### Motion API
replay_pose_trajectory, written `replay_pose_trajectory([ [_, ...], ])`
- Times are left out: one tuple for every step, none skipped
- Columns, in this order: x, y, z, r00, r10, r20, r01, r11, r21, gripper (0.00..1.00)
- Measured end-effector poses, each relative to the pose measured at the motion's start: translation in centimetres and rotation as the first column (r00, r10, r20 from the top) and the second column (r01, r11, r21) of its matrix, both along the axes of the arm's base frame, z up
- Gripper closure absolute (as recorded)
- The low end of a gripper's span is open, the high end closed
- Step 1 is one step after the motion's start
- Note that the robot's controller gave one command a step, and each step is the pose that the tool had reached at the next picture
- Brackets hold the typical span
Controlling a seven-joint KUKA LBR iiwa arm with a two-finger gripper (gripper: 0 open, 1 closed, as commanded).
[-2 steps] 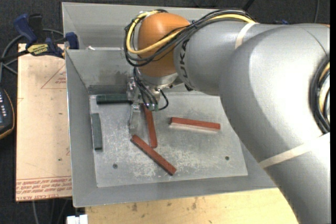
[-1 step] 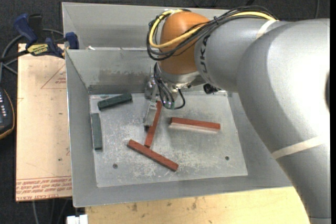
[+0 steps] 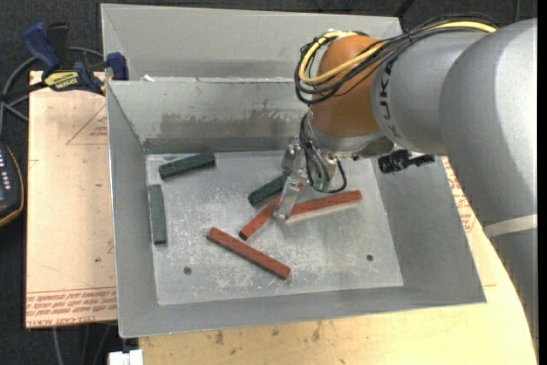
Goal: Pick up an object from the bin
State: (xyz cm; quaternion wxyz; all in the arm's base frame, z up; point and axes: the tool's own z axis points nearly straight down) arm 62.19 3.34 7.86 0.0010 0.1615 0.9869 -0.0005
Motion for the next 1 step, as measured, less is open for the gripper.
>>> replay_pose_trajectory([
  [0.26,0.36,0.32,1.000,0.006,0.008,-0.006,1.000,0.002,1.00],
])
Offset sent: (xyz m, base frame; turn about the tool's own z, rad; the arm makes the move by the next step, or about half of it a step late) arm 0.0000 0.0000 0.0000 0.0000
